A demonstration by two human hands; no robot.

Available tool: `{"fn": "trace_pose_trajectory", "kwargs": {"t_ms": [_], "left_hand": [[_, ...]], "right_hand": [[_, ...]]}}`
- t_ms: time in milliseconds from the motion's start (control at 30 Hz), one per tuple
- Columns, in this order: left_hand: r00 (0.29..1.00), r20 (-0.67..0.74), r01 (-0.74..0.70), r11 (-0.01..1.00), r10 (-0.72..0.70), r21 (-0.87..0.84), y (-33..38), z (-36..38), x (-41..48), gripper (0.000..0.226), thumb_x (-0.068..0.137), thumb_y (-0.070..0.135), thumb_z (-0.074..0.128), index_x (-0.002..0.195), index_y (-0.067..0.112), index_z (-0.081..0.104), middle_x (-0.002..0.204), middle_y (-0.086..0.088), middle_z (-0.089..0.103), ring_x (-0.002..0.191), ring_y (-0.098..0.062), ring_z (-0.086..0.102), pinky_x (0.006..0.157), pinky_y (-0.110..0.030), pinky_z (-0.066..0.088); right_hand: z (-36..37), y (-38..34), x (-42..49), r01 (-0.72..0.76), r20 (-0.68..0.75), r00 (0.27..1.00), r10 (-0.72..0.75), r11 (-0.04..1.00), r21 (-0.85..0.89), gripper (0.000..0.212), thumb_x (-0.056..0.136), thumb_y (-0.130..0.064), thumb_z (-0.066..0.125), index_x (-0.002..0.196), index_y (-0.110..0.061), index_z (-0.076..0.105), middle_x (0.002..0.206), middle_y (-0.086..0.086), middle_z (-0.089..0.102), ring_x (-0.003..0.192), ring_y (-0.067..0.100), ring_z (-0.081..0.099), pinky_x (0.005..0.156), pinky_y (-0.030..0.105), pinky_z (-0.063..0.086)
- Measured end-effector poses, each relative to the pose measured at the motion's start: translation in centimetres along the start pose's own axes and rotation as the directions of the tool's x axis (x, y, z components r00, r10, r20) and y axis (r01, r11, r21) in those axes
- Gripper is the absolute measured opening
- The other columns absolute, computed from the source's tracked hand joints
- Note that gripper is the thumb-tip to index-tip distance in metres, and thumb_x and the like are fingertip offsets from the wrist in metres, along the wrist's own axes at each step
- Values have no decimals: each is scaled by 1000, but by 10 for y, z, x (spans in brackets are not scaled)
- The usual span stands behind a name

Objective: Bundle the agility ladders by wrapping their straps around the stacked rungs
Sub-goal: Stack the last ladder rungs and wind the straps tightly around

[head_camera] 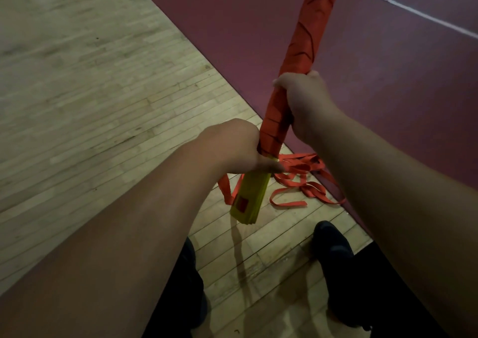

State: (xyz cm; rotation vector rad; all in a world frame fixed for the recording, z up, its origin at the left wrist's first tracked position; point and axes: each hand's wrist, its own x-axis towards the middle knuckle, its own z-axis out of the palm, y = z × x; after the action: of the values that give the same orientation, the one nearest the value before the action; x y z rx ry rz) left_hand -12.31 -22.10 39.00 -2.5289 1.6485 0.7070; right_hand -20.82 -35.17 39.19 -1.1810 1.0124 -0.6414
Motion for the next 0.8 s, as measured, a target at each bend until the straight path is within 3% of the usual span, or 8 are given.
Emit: {"fn": "trace_pose_trajectory", "kwargs": {"t_ms": [133,200,333,433,500,600,733,800], "left_hand": [[997,32,-53,963,64,-263,-10,-13,-4,38,87,69,77,98,32,76,91,7,76,83,-11,71,75,-35,59],[981,99,-98,869,166,-485,-16,-24,-10,32,91,60,78,103,31,78,88,11,75,75,-3,67,70,-27,51],[936,113,-160,690,333,-706,-21,-36,-19,34,98,48,76,114,17,76,92,-3,64,77,-16,55,67,-28,46],[916,112,-182,647,385,-741,-19,-39,-22,25,102,42,71,108,17,76,82,4,66,70,-9,59,65,-21,48],[918,122,-171,655,377,-736,-18,-39,-22,31,98,45,69,111,17,77,82,6,71,69,-6,63,63,-21,50],[941,112,-159,711,318,-686,-22,-37,-18,43,90,54,71,107,16,78,82,-3,74,68,-12,65,58,-25,51],[964,141,-111,825,225,-554,-27,-34,-14,38,104,52,64,103,16,79,86,-1,79,65,-7,63,59,-23,50],[961,202,-79,891,187,-448,-21,-34,-13,51,99,69,59,104,22,78,89,4,80,71,-7,68,65,-26,54]], "right_hand": [[-5,-7,-3,-44,54,998,36,986,160,64,73,-29,80,132,-11,60,111,12,70,93,29,74,74,42,63],[-10,-15,-6,-30,120,993,-2,963,266,51,78,-27,79,124,-8,66,97,10,71,80,25,74,74,41,63],[-17,-27,-17,-123,335,939,-82,828,547,30,97,-31,67,119,-10,65,94,7,70,80,23,72,76,36,60],[-15,-24,-23,-240,447,891,-84,748,619,36,96,-41,68,117,-12,65,99,5,72,80,20,72,71,35,60],[-12,-22,-23,-264,454,890,-43,763,590,35,94,-44,71,110,-13,67,95,2,73,77,18,73,68,34,61],[-9,-22,-19,-241,381,924,28,818,523,32,98,-42,73,105,-12,65,84,3,70,67,17,68,67,34,60],[-9,-12,-12,-186,234,968,92,889,418,44,94,-38,81,123,-9,64,83,7,70,68,20,69,74,40,63],[-9,-6,-8,-144,158,983,94,925,350,52,93,-38,83,132,-11,61,88,9,71,72,22,71,72,44,65]]}}
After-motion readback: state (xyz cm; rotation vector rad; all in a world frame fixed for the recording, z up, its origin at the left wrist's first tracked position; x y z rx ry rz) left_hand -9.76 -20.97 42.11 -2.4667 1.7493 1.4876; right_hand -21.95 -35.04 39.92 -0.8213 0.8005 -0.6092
